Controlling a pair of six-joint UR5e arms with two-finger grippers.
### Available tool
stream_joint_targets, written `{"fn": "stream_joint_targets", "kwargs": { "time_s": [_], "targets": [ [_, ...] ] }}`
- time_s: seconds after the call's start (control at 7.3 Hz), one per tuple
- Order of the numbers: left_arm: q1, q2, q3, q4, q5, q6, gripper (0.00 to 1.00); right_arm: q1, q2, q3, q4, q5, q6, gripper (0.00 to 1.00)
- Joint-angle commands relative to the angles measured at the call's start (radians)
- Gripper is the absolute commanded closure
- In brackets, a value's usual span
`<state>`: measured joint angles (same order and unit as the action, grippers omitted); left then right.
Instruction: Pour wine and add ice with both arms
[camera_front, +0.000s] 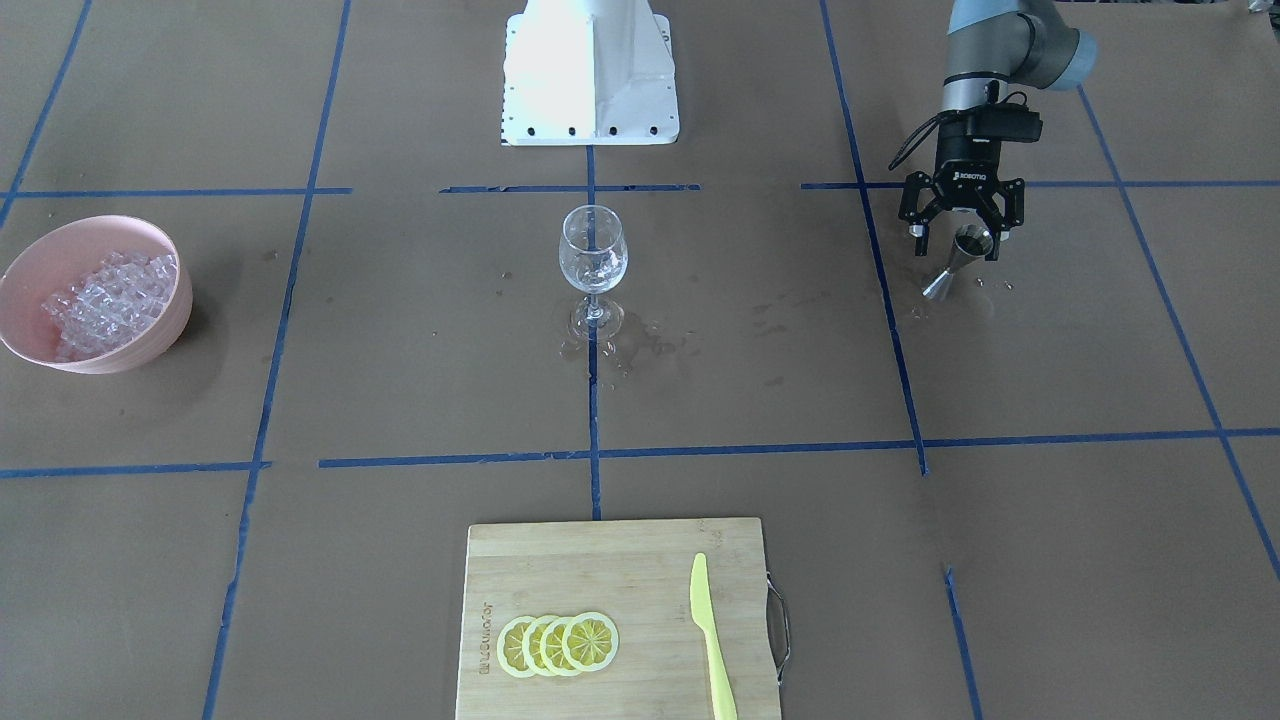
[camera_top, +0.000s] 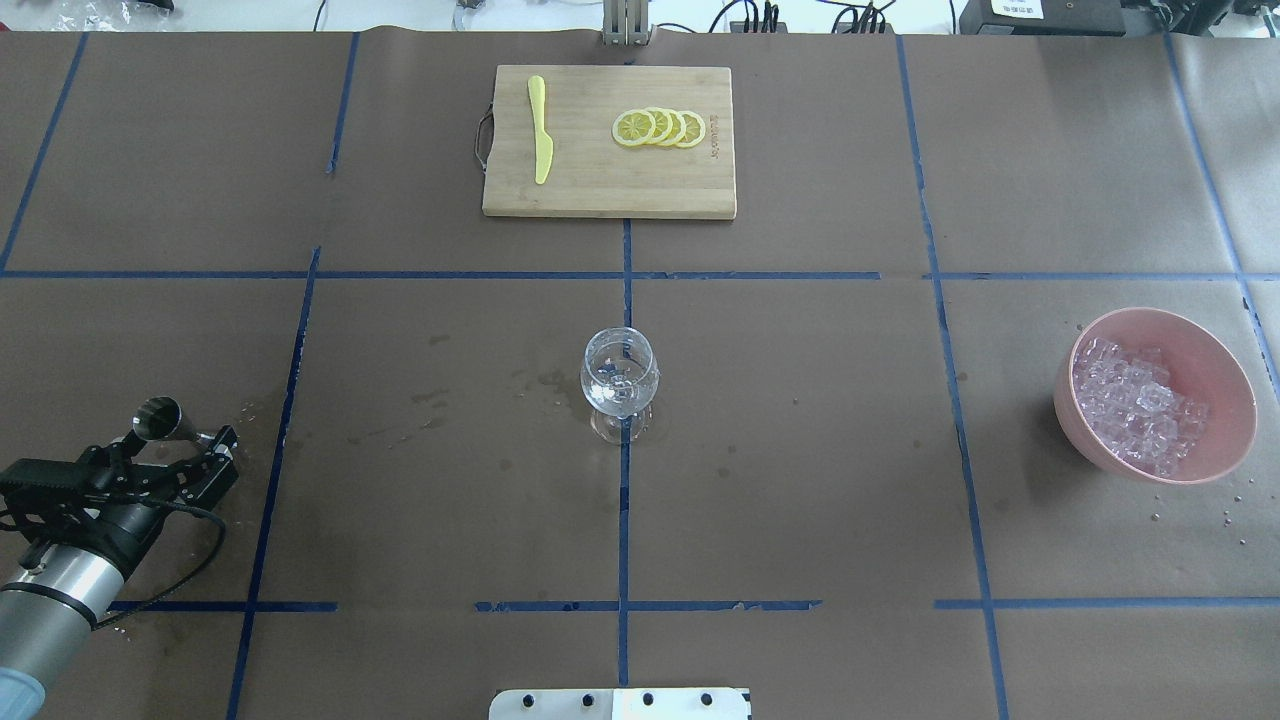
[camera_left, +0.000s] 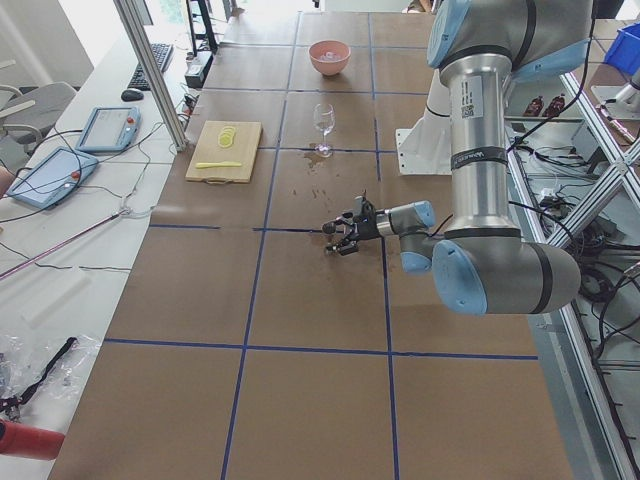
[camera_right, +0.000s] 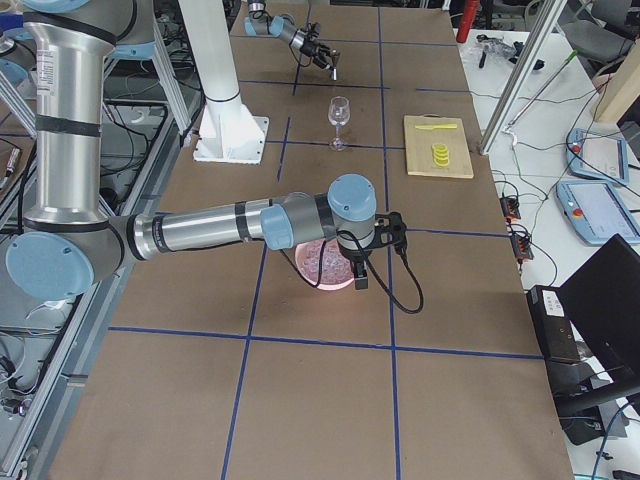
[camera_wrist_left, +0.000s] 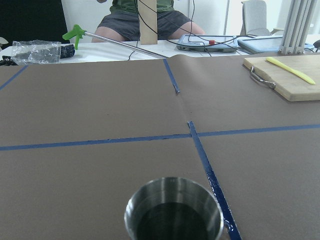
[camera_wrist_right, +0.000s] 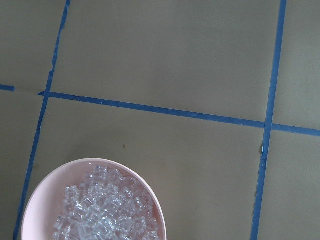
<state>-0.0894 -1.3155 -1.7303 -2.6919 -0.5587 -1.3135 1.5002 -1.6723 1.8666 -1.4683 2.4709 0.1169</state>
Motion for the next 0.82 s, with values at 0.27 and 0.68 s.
{"fn": "stream_joint_targets", "kwargs": {
  "time_s": [0.27, 0.68],
  "targets": [
    [0.002, -0.042, 0.067, -0.002, 0.062, -0.032, 0.11, 0.000, -0.004, -0.003, 0.049, -0.001, 0.004, 0.00],
    [0.002, -0.048, 0.071, 0.000, 0.060, -0.032, 0.47, 0.000, -0.004, -0.004, 0.049, -0.001, 0.004, 0.00]
  ]
}}
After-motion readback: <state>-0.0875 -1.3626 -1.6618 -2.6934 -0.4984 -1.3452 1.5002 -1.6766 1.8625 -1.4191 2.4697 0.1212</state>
